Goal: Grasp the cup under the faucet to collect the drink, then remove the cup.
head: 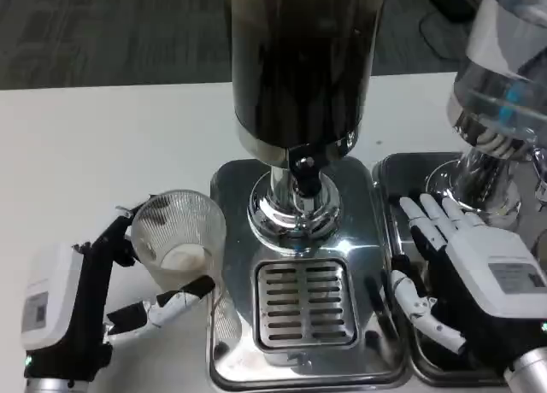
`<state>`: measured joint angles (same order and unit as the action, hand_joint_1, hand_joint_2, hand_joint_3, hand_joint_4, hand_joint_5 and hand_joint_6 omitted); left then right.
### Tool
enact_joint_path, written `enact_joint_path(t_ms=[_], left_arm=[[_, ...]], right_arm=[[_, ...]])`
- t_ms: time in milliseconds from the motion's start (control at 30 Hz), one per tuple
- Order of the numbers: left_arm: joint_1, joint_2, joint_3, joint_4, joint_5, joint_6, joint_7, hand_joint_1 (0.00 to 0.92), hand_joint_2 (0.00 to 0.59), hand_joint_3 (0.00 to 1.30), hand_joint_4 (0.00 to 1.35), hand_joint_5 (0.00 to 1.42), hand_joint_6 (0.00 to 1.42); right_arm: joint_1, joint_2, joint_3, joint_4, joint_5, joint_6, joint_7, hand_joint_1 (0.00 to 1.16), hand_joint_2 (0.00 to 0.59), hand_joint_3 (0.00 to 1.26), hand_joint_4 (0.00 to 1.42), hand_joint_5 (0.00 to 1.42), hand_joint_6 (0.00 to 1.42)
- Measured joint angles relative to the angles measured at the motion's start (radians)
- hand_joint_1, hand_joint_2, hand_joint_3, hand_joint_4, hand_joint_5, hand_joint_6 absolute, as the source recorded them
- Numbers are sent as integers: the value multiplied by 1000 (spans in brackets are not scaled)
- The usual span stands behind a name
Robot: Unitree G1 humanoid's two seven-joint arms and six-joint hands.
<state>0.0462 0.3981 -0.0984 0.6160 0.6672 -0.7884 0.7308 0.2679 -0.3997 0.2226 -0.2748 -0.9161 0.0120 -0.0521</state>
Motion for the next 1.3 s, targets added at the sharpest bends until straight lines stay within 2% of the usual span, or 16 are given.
enact_joint_path(t_ms=[567,767,1167,1300], left_arm=[[-71,28,-54,20,0,-73,-95,611,155,436,478,730,834],[-123,26,-88,88,-5,-96,-149,605,152,436,480,730,835],[-190,13,-150,146,-3,-126,-173,594,147,443,480,731,835],[-236,-6,-182,157,4,-142,-189,592,147,444,480,731,845]], right_arm=[[22,41,4,-6,-32,30,-13,25,510,44,0,0,49],[32,58,-22,-9,-39,65,-41,26,512,44,0,0,49],[68,77,-18,-50,-39,84,-41,31,521,44,0,0,49],[93,80,-20,-57,-39,93,-41,32,521,44,0,0,49]])
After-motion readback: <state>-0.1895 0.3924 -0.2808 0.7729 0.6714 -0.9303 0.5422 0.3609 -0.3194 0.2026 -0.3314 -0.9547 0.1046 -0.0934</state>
